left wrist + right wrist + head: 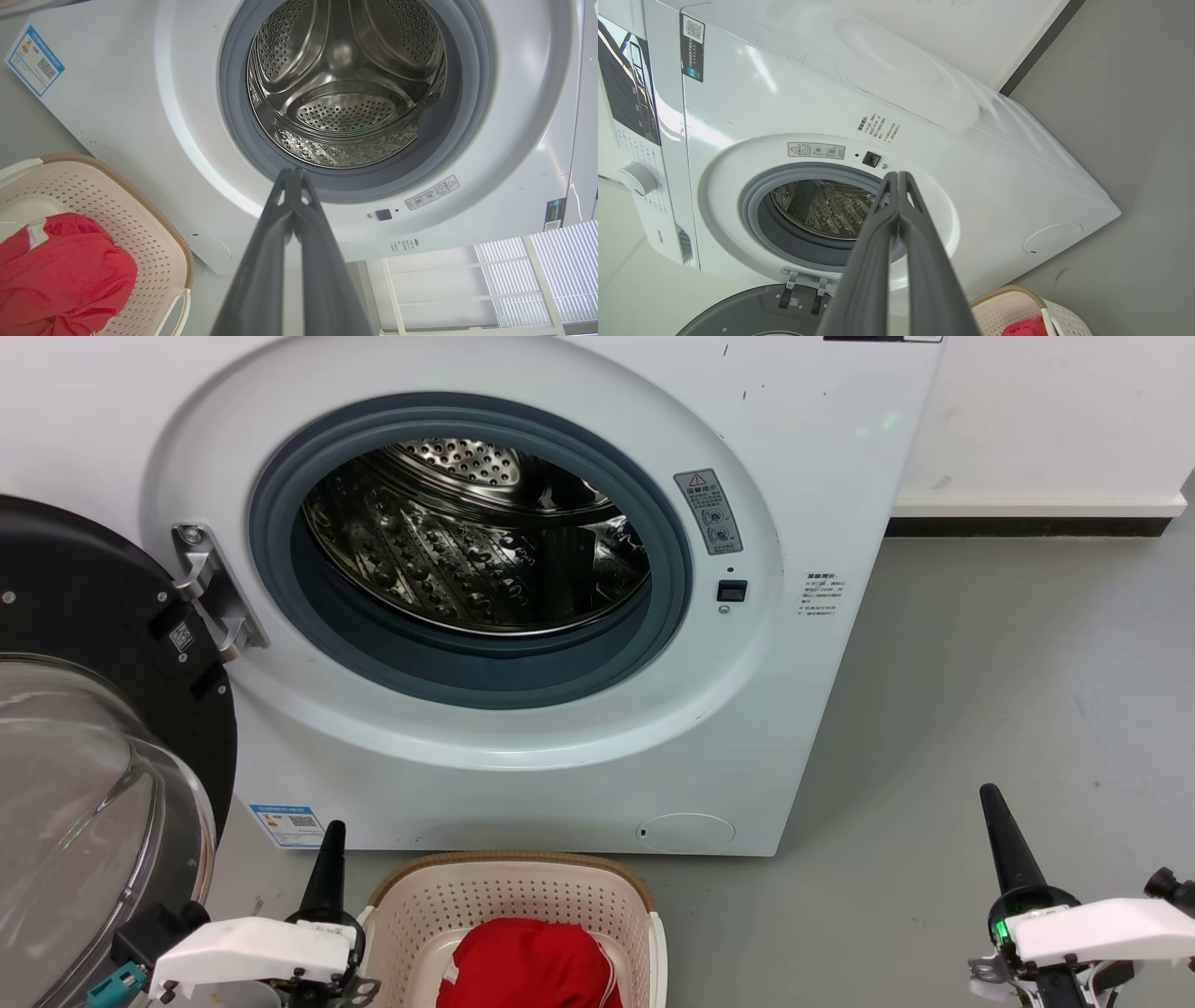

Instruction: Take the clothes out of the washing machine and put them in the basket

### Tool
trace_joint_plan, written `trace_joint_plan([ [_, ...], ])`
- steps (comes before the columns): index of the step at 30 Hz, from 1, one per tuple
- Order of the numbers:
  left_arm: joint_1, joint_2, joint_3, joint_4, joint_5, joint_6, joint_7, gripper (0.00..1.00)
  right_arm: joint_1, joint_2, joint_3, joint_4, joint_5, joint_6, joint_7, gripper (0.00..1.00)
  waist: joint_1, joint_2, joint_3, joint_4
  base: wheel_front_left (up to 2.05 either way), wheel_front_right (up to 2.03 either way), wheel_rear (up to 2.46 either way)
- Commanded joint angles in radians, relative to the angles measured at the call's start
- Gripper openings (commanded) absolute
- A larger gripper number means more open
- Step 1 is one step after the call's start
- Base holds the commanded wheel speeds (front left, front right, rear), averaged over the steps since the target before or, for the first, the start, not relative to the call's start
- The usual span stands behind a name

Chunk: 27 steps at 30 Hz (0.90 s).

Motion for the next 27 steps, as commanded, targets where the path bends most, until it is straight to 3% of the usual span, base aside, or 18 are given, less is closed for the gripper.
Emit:
trace_joint_plan([
  [1, -0.025, -0.001, 0.004, -0.004, -0.024, -0.009, 0.005, 0.0, -0.027, -0.006, -0.004, -0.001, 0.028, 0.0, 0.005, 0.0, -0.0001, -0.0001, 0.0, 0.0, 0.0, 0.0, 0.0],
  [27, -0.056, -0.001, 0.029, 0.017, -0.26, -0.038, 0.062, 0.0, -0.062, -0.002, -0.027, 0.034, 0.268, 0.0, 0.064, 0.0, -0.0001, -0.0001, -0.001, 0.0, 0.0, 0.0, 0.0],
])
